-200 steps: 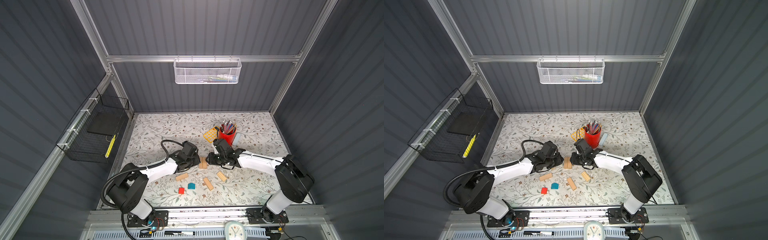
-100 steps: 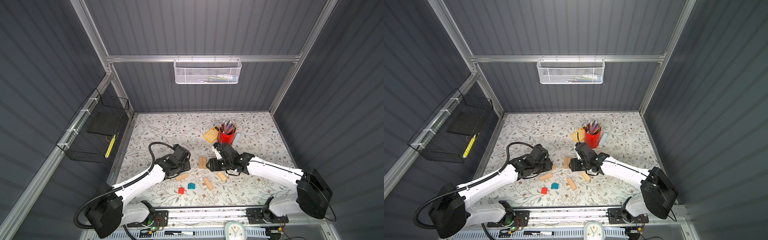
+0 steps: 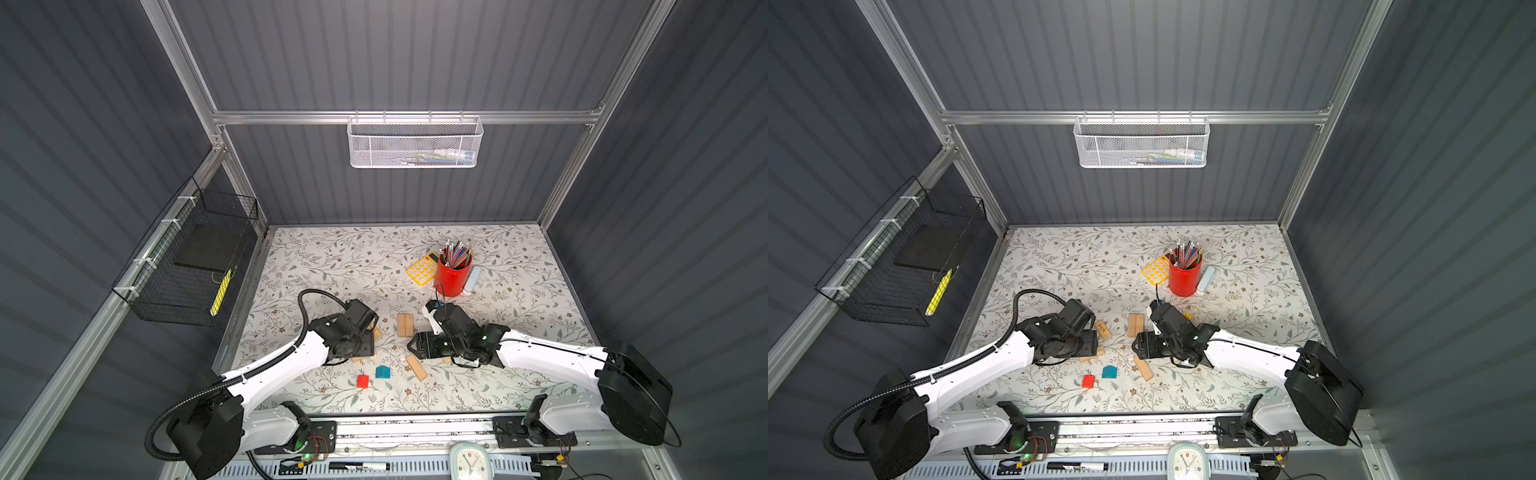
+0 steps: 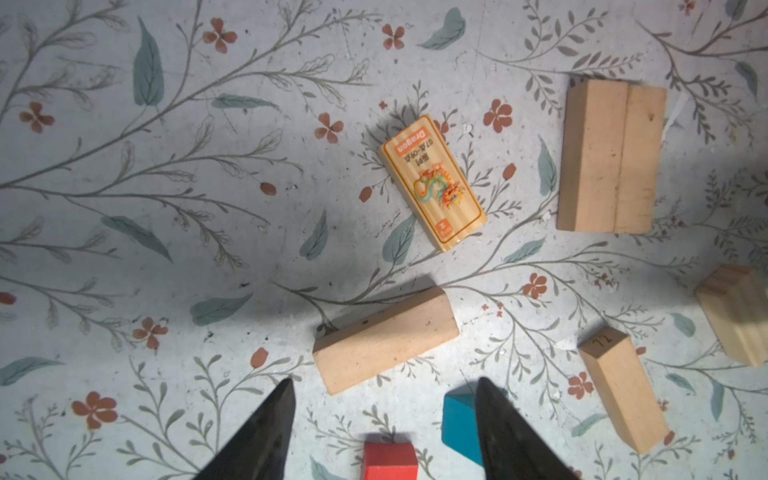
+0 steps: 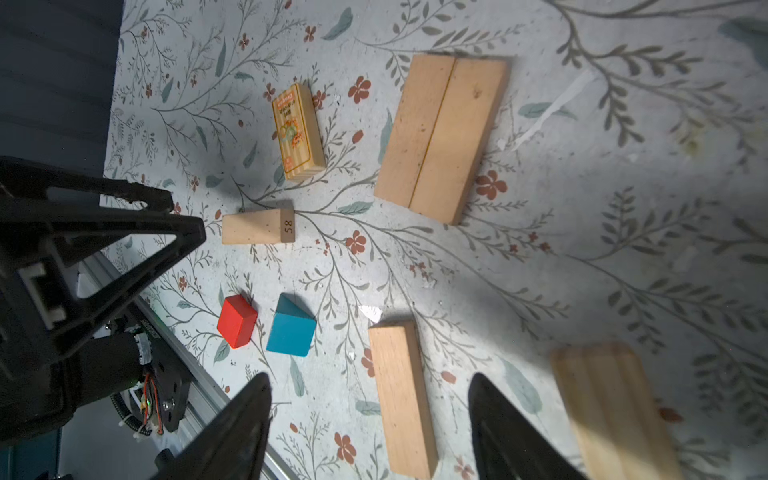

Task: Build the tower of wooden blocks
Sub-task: 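Open both grippers and lift them away from the paired blocks, then lower the left gripper and grasp the flat wooden block marked 58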

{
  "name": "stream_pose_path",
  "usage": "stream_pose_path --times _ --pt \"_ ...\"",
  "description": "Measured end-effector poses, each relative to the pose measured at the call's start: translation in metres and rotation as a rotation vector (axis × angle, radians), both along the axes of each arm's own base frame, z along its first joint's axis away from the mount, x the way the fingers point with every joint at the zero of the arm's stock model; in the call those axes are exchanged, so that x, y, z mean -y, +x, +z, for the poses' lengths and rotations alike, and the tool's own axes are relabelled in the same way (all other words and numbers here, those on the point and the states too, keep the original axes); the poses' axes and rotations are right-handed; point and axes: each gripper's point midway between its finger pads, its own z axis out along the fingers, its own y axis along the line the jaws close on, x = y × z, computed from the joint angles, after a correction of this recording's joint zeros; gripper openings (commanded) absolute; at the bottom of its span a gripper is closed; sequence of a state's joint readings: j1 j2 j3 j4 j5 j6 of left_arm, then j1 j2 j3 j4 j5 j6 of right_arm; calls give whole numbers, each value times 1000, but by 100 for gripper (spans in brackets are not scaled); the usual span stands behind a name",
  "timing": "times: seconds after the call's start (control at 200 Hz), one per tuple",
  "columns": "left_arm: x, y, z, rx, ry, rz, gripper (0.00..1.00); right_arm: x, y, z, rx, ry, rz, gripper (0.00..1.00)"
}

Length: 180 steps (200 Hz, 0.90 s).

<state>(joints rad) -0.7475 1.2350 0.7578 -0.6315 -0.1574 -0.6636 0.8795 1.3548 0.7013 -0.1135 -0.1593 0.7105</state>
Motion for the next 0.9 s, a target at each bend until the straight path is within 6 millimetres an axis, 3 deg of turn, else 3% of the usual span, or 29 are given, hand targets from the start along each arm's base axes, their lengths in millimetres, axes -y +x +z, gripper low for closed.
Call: stream_pose_path --times 0.365,0.77,0.901 --pt "2 -2 -21 -48 86 -107 81 0 6 9 38 16 -23 88" --pt "8 0 -34 -81 151 -166 83 3 10 9 52 3 -39 94" --pt "5 1 -41 -93 183 -165 78 3 10 9 54 2 -42 95"
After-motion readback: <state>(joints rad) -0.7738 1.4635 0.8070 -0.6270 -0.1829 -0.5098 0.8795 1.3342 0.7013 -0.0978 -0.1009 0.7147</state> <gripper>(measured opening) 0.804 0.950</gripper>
